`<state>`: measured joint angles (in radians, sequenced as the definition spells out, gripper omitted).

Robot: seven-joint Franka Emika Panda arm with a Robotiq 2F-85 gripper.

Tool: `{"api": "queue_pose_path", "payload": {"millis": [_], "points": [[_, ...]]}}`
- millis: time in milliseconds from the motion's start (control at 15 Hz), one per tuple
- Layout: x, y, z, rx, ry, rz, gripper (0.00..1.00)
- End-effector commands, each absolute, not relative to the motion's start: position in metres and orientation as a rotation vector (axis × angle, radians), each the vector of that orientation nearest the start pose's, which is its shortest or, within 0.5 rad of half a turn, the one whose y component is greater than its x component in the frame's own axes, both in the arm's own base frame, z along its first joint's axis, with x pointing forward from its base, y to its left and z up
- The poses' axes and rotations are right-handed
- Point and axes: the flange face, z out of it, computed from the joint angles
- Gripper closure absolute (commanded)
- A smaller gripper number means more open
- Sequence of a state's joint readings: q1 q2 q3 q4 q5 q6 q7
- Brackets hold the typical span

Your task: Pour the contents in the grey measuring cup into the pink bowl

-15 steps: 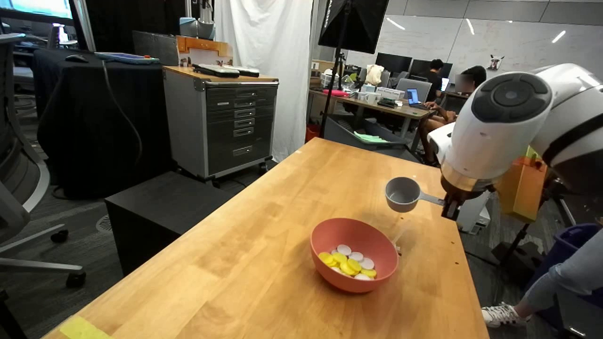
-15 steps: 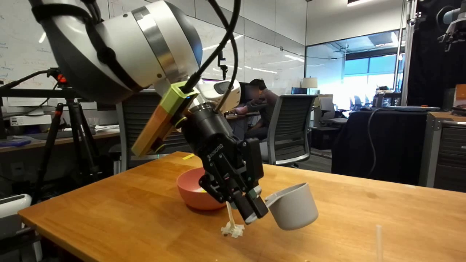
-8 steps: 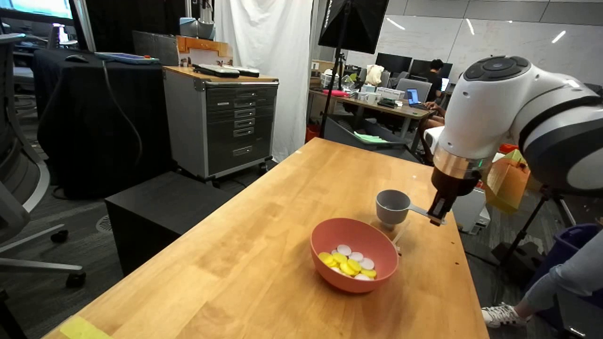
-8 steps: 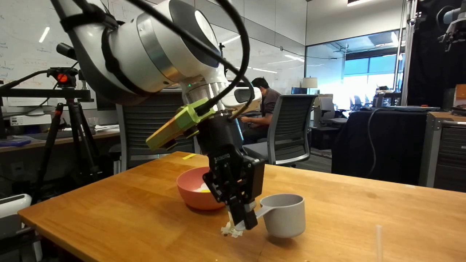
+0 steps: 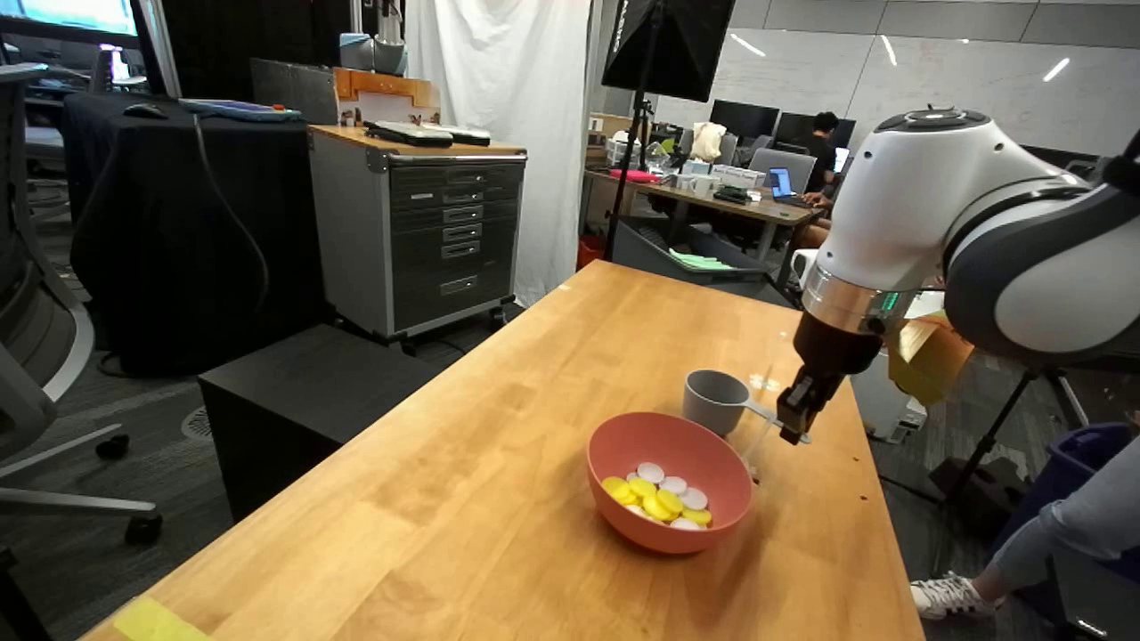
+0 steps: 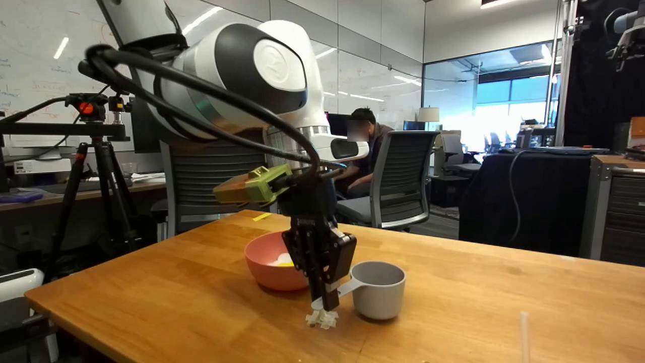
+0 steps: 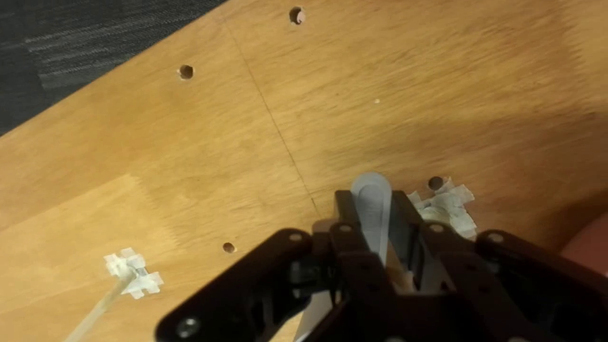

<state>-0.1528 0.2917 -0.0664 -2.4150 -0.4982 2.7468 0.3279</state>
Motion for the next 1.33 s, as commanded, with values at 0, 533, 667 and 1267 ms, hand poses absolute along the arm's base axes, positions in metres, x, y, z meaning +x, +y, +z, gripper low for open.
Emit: {"api": "queue_pose_path", "payload": {"millis": [0,533,667,1267], "points": [[0.496,-0.094,0.198,-3.322,0.139,-0.114,0.94],[0.499,-0.1,0.203,-3.305,0.132,-0.111,0.45],[0.498,-0.099,0.205,-3.306,0.114,-0.11,0.29],[0.487,-0.085,0.222,-3.347,-0.031,-0.161,0.0]]}}
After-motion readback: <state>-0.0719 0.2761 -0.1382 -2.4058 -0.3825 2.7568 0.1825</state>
